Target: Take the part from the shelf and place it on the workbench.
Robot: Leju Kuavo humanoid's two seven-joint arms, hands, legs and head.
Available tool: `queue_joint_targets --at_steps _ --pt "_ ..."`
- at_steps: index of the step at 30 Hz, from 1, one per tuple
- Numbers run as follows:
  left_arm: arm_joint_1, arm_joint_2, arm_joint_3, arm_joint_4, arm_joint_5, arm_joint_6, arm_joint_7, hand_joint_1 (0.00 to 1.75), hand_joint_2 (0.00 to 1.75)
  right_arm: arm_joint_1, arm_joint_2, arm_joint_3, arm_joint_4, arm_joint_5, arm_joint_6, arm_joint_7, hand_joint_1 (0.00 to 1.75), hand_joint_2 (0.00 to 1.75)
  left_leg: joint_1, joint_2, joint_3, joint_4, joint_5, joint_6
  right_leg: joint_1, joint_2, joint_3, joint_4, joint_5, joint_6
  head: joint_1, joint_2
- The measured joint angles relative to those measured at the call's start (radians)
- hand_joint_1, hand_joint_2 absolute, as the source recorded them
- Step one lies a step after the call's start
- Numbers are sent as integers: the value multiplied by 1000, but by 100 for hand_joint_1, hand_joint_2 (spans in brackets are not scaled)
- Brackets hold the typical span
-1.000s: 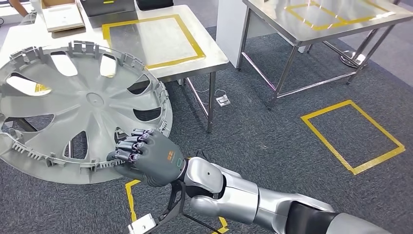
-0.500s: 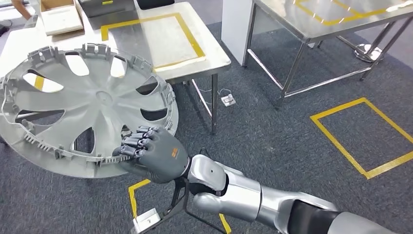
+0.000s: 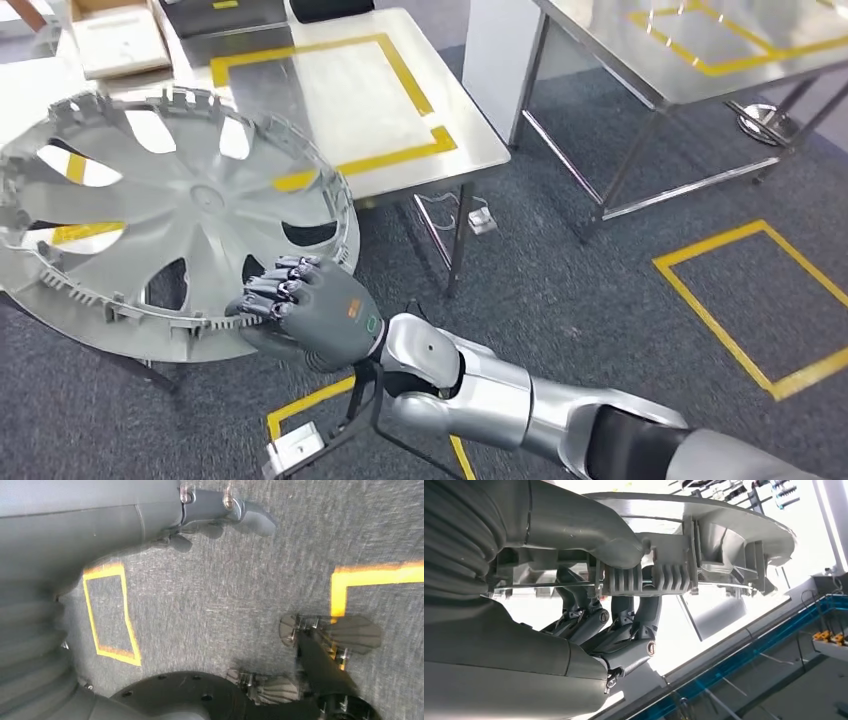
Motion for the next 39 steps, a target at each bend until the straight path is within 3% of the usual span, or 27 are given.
queue_joint_targets --at_steps 1,3,5,6,7,9,10,11,13,15,16,18,19,20,21,22,25,26,27,31,35,39 --pt "1 0 0 1 -2 0 1 0 175 3 -3 0 2 -1 0 2 175 175 0 -4 32 -21 -10 3 3 0 -49 69 -4 -6 4 0" --pt "5 0 0 4 -6 0 2 0 175 11 -10 0 8 -1 -1 3 175 175 -1 -11 100 -60 -33 6 10 1 -149 153 -71 -14 6 0" --pt "8 0 0 5 -9 0 2 0 175 15 -15 0 13 -2 -2 4 175 175 -3 -19 171 -93 -62 4 13 1 -228 141 -145 -11 7 0" --pt "10 0 0 5 -9 1 2 0 175 17 -17 0 15 -2 -3 4 175 175 -3 -22 206 -105 -79 2 11 1 -259 103 -141 -8 7 0" --pt "10 0 0 5 -10 2 2 0 175 19 -19 0 17 -3 -3 5 175 175 -3 -24 237 -112 -97 0 8 0 -284 48 -86 -5 7 0" --pt "12 0 0 6 -11 1 2 0 175 26 -25 1 26 -4 -3 5 175 175 -6 -28 283 -106 -143 -9 4 -7 -321 -82 133 -5 7 0" --pt "12 1 0 7 -12 -2 1 0 175 29 -27 1 30 -5 -3 6 175 175 -9 -28 301 -101 -170 -14 5 -10 -330 -119 224 -8 6 0" --pt "12 1 0 7 -14 -8 0 0 175 30 -27 2 33 -8 -2 7 175 175 -11 -28 313 -87 -190 -22 6 -13 -334 -134 273 -15 6 0" --pt "6 2 0 7 -21 -20 -3 0 175 18 -22 0 35 -19 2 16 175 175 -10 -24 303 -17 -188 -34 7 -12 -322 -111 260 -32 4 0" --pt "-8 0 0 6 -27 -26 -7 0 175 0 -17 -3 45 -36 11 26 175 175 -6 -14 225 132 -154 -43 7 -11 -300 -103 231 -48 1 0" --pt "-14 -1 0 6 -30 -28 -7 0 175 -9 -15 -5 58 -46 16 27 175 175 -4 -9 174 206 -161 -47 7 -10 -287 -104 217 -55 0 0" --pt "-20 -3 0 6 -37 -30 -6 0 175 -38 -10 -11 102 -73 28 28 175 175 -3 -3 84 290 -244 -53 9 -6 -257 -104 190 -62 -1 0" --pt "-20 -4 0 6 -42 -31 -3 0 175 -56 -5 -15 131 -88 33 27 175 175 -2 -3 52 299 -291 -54 9 -2 -241 -104 176 -62 -1 0" --pt "-21 -4 -1 6 -47 -31 -1 0 175 -77 1 -21 166 -102 37 26 175 175 -2 -2 29 289 -319 -54 9 1 -225 -104 164 -61 -1 0" --pt "-22 -4 -1 6 -53 -33 2 0 175 -98 9 -27 209 -116 41 27 175 175 -2 -2 15 258 -315 -52 9 3 -210 -104 152 -60 -1 0" --pt "-23 -4 -1 6 -58 -35 4 0 175 -120 18 -35 258 -128 45 29 175 175 -2 -1 8 208 -272 -49 9 4 -194 -104 140 -57 -2 0" --pt "-30 -4 -3 7 -76 -43 11 0 175 -195 54 -60 434 -156 59 37 175 175 -6 8 0 41 -48 -31 13 5 -167 -97 109 -43 -2 0" --pt "-32 -4 -3 7 -81 -46 13 0 175 -224 67 -71 498 -163 63 37 175 175 -8 9 -2 19 -10 -27 15 5 -165 -94 100 -38 -1 0" --pt "-35 -5 -3 7 -85 -49 15 0 175 -255 80 -83 563 -169 66 38 175 175 -7 8 -3 13 1 -27 18 5 -165 -90 92 -39 0 0" --pt "-51 -9 -8 6 -102 -55 22 0 175 -385 121 -137 808 -179 96 50 175 175 -8 -4 -4 15 5 -26 21 -1 -163 -93 85 -63 5 0" --pt "-58 -9 -16 6 -118 -56 34 0 175 -486 146 -169 985 -179 130 97 175 175 -9 -6 -4 16 -1 -16 20 -4 -156 -105 84 -58 5 0" --pt "-63 -10 -23 7 -127 -56 40 0 175 -553 157 -192 1109 -175 174 173 175 175 -9 -7 -4 16 -4 -12 18 -5 -152 -114 83 -35 5 0"
